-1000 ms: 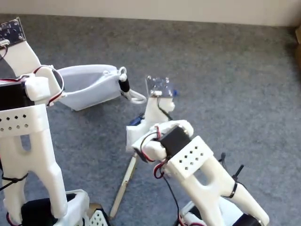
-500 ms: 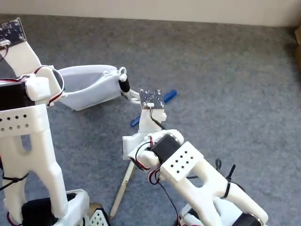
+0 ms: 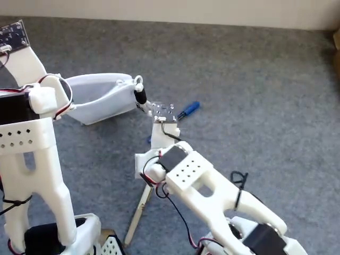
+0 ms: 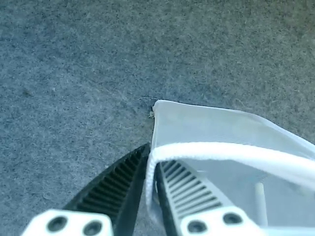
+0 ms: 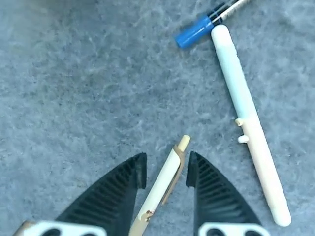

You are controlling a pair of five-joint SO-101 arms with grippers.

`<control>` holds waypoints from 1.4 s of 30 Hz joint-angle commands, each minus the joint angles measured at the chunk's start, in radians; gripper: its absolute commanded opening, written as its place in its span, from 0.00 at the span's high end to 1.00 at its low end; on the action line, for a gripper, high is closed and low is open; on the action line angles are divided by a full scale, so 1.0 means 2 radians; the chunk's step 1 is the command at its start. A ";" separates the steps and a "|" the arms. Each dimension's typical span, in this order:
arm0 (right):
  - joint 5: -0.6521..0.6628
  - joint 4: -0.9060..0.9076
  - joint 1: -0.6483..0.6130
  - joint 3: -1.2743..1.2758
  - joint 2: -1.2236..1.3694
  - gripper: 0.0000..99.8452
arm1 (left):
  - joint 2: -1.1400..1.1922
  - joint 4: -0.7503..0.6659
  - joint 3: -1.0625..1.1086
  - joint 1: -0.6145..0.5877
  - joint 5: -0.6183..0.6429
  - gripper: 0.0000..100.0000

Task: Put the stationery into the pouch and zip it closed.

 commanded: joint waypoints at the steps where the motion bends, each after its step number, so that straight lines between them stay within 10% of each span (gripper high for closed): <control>1: -0.006 -0.011 -0.003 -0.009 0.014 0.87 | 0.002 -0.010 0.004 -0.010 0.006 0.99; 36: -0.005 -0.076 -0.020 -0.011 0.170 0.87 | 0.002 -0.010 0.004 -0.010 0.006 0.99; 42: -0.002 -0.076 -0.028 -0.011 0.179 0.99 | 0.002 -0.010 0.004 -0.010 0.006 0.99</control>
